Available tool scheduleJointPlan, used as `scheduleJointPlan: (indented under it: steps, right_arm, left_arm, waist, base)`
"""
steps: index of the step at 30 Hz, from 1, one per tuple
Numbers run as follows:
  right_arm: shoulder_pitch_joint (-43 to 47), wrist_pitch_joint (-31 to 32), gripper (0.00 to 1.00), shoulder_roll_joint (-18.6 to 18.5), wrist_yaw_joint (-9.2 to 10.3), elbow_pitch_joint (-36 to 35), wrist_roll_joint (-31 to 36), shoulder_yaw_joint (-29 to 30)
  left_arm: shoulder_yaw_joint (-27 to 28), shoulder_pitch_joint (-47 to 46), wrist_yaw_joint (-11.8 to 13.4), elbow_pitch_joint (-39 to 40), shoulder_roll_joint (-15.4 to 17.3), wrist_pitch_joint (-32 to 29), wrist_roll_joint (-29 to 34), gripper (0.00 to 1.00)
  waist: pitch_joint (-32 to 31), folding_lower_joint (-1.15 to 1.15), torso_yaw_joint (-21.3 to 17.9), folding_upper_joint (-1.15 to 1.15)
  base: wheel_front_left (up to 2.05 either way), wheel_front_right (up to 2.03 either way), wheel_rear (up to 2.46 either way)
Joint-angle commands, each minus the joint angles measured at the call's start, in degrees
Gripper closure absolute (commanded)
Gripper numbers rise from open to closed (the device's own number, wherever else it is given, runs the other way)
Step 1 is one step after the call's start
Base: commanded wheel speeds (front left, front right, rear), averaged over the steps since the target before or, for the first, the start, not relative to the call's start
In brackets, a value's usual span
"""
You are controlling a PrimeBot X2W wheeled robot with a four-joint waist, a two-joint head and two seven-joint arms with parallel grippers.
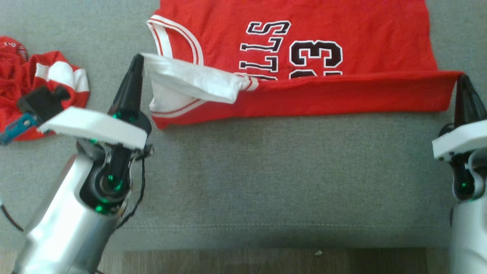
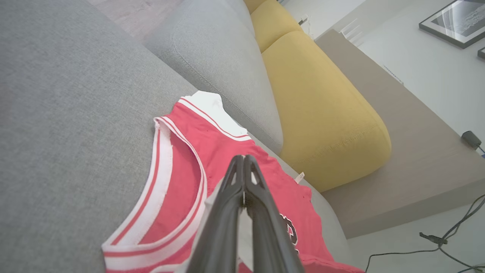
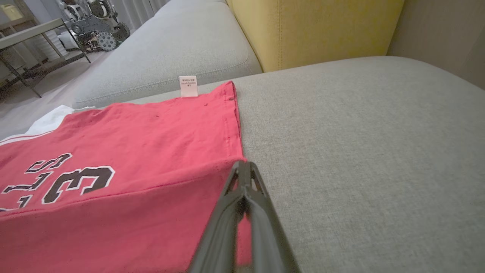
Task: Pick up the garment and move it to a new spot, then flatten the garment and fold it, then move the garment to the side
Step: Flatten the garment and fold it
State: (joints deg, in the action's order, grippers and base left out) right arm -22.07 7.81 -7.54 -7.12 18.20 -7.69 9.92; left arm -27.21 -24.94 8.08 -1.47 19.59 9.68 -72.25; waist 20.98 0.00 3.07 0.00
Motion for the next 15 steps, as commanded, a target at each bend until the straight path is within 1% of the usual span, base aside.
scheduleJointPlan:
  steps: [1, 8, 10, 11, 12, 13, 15]
  right_arm:
    - [-1.9, -0.9, 1.00, -0.9, -0.36, -1.0, 0.5, -1.3]
    - [-7.7, -4.3, 1.00, -1.3, -0.36, 4.0, 0.5, -2.6]
    - [-9.3, -5.7, 1.00, -1.4, -0.36, 6.2, 0.1, -3.8]
    - [-9.7, -6.3, 0.88, -1.4, -0.36, 7.0, 0.1, -3.8]
    - [-10.1, -7.0, 0.14, -1.5, -0.36, 7.6, 0.3, -3.8]
    - [-10.4, -7.6, 0.00, -1.4, -0.36, 8.2, 0.3, -3.8]
    - [-10.7, -9.8, 0.00, -1.2, -0.36, 8.6, 0.7, -3.2]
  left_arm:
    - [2.0, -3.2, -0.8, 0.0, 1.2, 0.6, 1.1, 1.00]
    - [2.0, -9.0, -4.4, -7.9, -0.2, 2.1, 2.9, 1.00]
    - [2.4, -10.1, -6.0, -9.8, -1.0, 2.9, 3.0, 1.00]
    - [2.7, -10.3, -6.7, -10.3, -1.3, 3.2, 2.9, 0.93]
    - [2.8, -10.5, -7.4, -10.8, -1.7, 3.4, 2.8, 0.52]
    - [3.0, -10.6, -8.0, -11.3, -2.0, 3.6, 2.7, 0.00]
    - [3.5, -10.5, -8.7, -11.8, -2.6, 4.1, 3.2, 0.00]
  waist:
    - [1.1, 0.00, -0.2, 0.00]
    - [3.8, 0.00, -0.8, 0.00]
    - [4.3, 0.00, -0.7, 0.00]
    - [4.4, 0.00, -0.7, 0.00]
    - [4.5, 0.00, -0.6, 0.00]
    - [4.5, 0.00, -0.4, 0.00]
    - [4.4, 0.00, -0.2, 0.00]
  base:
    - [0.00, 0.00, 0.00]
    - [0.00, 0.00, 0.00]
    - [0.00, 0.00, 0.00]
    - [0.00, 0.00, 0.00]
    - [0.00, 0.00, 0.00]
    - [0.00, 0.00, 0.00]
    - [0.00, 0.00, 0.00]
